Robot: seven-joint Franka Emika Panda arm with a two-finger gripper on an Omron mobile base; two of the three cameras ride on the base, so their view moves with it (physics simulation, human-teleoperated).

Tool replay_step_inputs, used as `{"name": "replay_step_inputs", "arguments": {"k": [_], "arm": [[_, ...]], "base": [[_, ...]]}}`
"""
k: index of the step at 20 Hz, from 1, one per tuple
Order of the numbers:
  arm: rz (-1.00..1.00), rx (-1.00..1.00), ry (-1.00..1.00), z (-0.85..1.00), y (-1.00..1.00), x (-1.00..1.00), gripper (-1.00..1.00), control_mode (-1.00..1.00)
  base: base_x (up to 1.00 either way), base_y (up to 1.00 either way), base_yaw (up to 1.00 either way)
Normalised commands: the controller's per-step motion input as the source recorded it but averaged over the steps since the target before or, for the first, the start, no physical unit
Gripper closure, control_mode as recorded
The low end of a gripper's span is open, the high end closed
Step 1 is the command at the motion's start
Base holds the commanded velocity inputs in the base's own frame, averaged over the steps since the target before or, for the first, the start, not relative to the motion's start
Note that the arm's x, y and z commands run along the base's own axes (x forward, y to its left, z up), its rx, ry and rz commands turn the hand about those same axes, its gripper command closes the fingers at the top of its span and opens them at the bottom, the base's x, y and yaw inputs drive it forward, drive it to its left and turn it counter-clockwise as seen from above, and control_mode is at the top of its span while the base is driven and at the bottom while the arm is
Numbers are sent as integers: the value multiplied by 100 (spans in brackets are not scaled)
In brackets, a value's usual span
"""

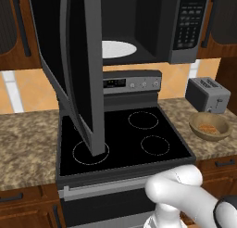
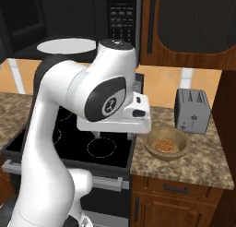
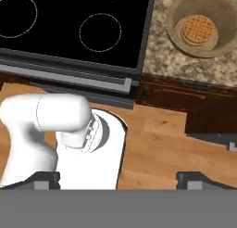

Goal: Open the microwave, place the bowl with waffle inside the microwave, then close the microwave door and turn it on.

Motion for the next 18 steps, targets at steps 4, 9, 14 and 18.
{"name": "replay_step_inputs", "arguments": {"k": [4, 9, 14, 18], "arm": [[-9, -23, 25, -26, 0, 82, -100, -100], [15, -8, 19, -37, 2, 90, -100, -100], [21, 0, 6, -48, -1, 92, -100, -100], [22, 2, 3, -71, -18, 90, -100, -100]], "base": [[0, 0, 0], [0, 0, 0], [0, 0, 0], [0, 0, 0]]}}
